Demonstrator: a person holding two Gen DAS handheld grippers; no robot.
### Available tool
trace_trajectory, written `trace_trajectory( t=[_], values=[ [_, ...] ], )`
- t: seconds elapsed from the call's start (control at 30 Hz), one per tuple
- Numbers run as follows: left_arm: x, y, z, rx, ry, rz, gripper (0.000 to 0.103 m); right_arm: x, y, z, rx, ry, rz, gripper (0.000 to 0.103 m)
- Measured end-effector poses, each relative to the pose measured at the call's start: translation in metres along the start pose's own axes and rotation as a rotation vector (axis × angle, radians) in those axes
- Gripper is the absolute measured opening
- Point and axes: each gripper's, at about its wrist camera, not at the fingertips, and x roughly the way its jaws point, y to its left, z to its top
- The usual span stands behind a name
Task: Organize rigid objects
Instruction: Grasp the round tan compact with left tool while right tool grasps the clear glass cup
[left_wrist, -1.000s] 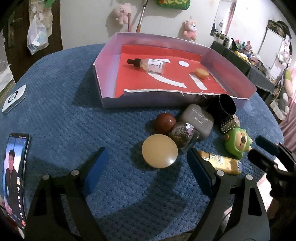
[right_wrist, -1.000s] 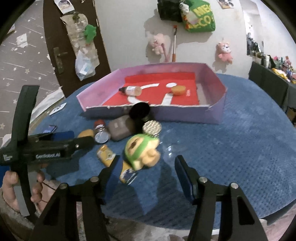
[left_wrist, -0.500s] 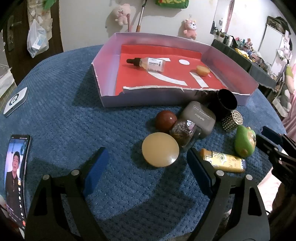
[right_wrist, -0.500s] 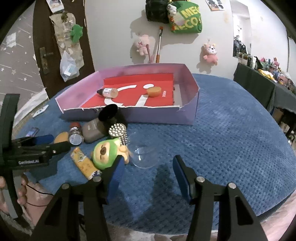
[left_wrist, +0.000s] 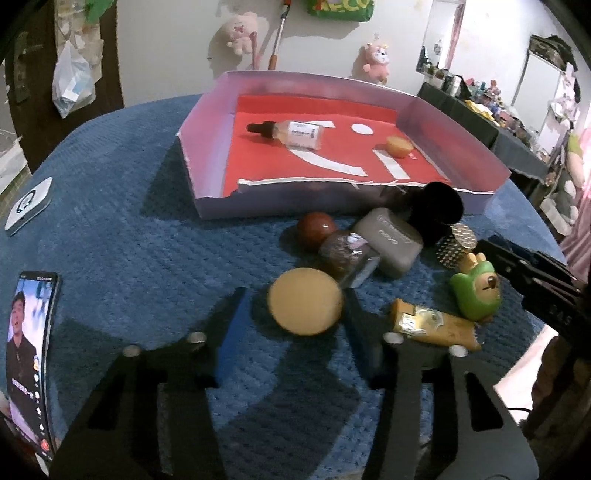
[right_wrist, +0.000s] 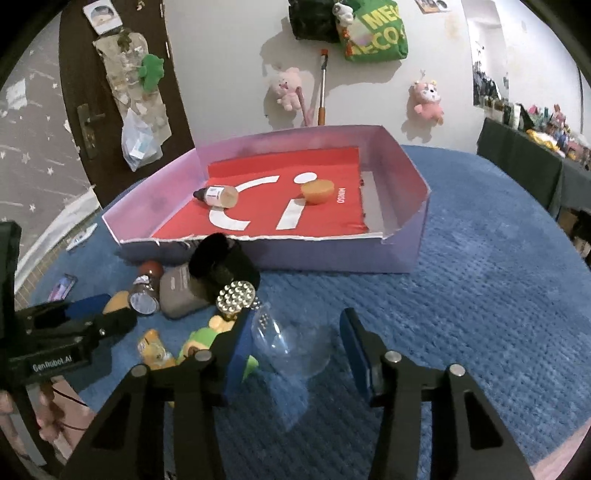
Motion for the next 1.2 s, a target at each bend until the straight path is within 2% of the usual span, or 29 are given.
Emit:
trace_trajectory(
  t=[0.03, 0.33, 0.6, 0.77, 1.2],
  values=[
    [-0.001, -0.001, 0.0, -0.002, -0.001, -0.009, 0.036, 0.0, 0.0, 0.0, -0.002, 0.001, 0.002, 0.044],
    [-0.012, -0.003, 0.005, 0.009, -0.035, 0.0, 0.036, -0.021, 0.009, 0.006, -0.035, -0.067, -0.007, 0.044],
    [-0.025, -0.007, 0.016, 0.018, -0.08, -0.013, 0.036, -0.033, 0.026, 0.019, -0.071, -0.103, 0.04, 0.044],
    [-0.029, -0.011, 0.023, 0.032, -0.102, -0.024, 0.036, -0.034, 0.036, 0.026, -0.088, -0.109, 0.077, 0.043],
    [-0.027, -0.014, 0.03, 0.039, -0.107, -0.046, 0.036, -0.031, 0.036, 0.028, -0.091, -0.104, 0.082, 0.043]
  ],
)
